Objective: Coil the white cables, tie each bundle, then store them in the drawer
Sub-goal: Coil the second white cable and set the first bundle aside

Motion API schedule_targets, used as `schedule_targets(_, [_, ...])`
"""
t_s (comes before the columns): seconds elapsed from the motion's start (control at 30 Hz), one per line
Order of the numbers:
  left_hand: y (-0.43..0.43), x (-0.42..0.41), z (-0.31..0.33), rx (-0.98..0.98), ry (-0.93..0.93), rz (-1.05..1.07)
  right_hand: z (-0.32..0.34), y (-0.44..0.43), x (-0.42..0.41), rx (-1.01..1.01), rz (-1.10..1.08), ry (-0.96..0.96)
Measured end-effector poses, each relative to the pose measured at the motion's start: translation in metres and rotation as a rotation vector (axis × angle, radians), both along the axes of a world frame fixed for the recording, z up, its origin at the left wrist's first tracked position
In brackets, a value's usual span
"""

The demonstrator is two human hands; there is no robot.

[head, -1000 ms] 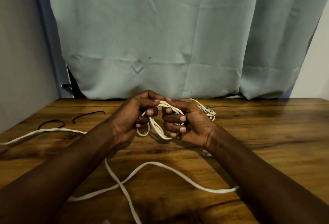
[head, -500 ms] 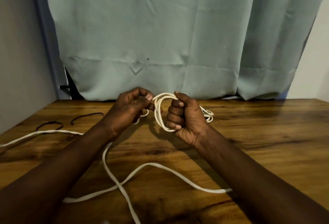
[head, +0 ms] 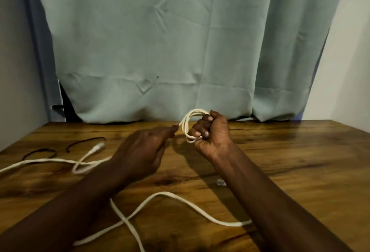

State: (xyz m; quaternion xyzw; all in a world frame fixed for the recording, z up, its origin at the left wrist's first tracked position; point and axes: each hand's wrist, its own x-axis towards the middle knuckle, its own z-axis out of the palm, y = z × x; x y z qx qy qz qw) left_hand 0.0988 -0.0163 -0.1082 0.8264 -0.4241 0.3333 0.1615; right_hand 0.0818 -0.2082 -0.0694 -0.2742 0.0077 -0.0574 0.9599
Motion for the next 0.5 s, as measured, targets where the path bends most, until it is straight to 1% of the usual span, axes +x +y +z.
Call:
schedule_targets(0.07, [-0.01, -0.003, -0.005, 0.013, 0.115, -0.001, 0.004, -0.001, 0.006, 0.009, -0.108, 0.037])
schedule_targets(0.17, [-0.012, -0.004, -0.004, 0.069, 0.191, 0.024, 0.016, 0.003, 0.017, -0.004, -0.219, 0.039])
schedule_targets(0.27, [-0.006, -0.001, -0.005, 0.105, 0.167, 0.084, 0.026, 0.01, 0.031, -0.029, -0.283, -0.014])
schedule_targets(0.33, [-0.002, 0.0, -0.004, 0.138, 0.157, 0.11, 0.03, 0.014, 0.04, -0.096, -0.334, -0.057])
schedule_targets(0.4, [0.002, 0.0, 0.0, 0.137, 0.161, 0.087, 0.027, 0.019, 0.047, -0.283, -0.402, -0.074])
schedule_targets(0.43, [0.004, 0.001, 0.003, 0.116, 0.144, 0.064, 0.02, 0.022, 0.051, -0.426, -0.431, -0.092])
schedule_targets(0.5, [0.008, 0.001, 0.011, 0.053, 0.029, 0.047, 0.002, 0.027, 0.055, -0.77, -0.457, -0.189])
